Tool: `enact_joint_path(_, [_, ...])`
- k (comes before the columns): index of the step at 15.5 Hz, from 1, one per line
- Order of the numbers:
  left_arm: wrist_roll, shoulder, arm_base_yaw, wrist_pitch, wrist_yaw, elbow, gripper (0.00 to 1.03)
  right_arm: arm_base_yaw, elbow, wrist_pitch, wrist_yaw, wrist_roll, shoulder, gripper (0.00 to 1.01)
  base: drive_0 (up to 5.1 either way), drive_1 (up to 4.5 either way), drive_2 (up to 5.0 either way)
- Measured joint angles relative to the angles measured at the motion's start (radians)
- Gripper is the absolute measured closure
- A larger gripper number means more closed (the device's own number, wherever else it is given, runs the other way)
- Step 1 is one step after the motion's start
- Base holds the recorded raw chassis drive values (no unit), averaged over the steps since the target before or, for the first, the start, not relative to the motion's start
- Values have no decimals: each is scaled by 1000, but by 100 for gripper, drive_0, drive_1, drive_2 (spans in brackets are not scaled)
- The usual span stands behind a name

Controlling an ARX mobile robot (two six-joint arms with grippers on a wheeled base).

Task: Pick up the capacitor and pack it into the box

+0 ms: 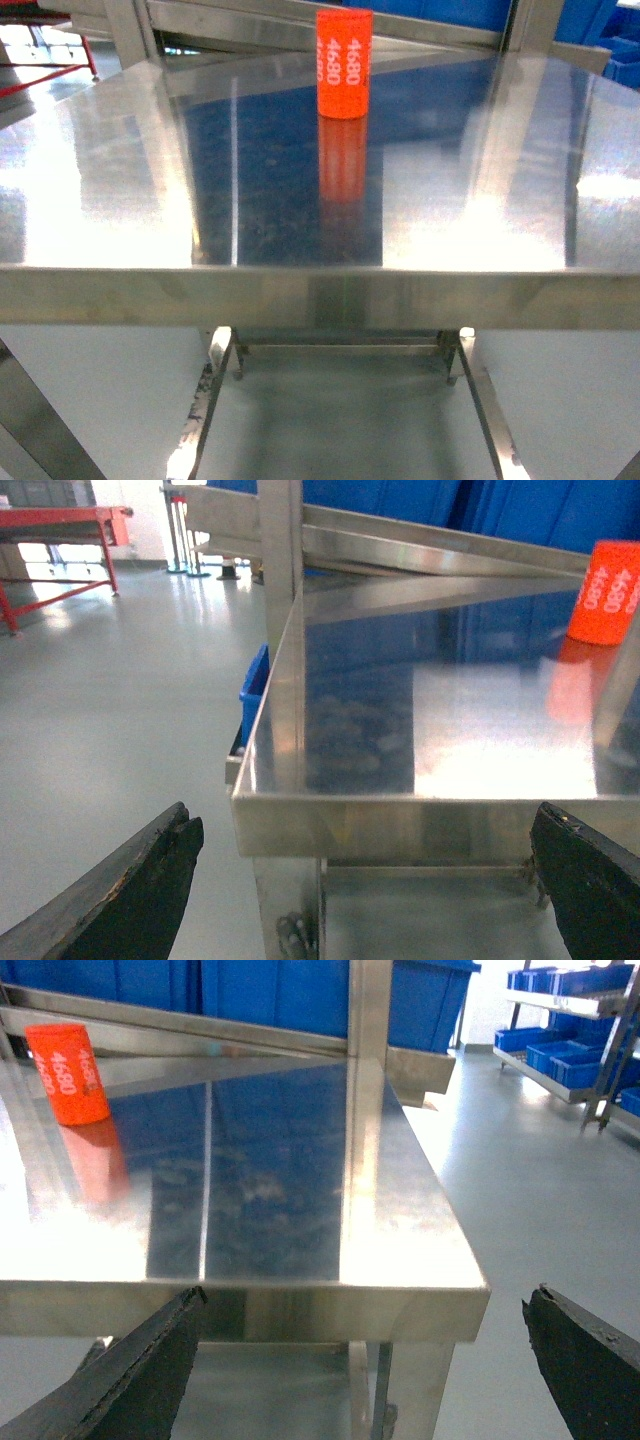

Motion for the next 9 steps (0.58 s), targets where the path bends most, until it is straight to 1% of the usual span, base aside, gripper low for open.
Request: enact_joint_path(9, [0, 0, 0, 8, 1, 1, 5, 0, 0, 5, 0, 0, 0, 3, 0, 0, 0])
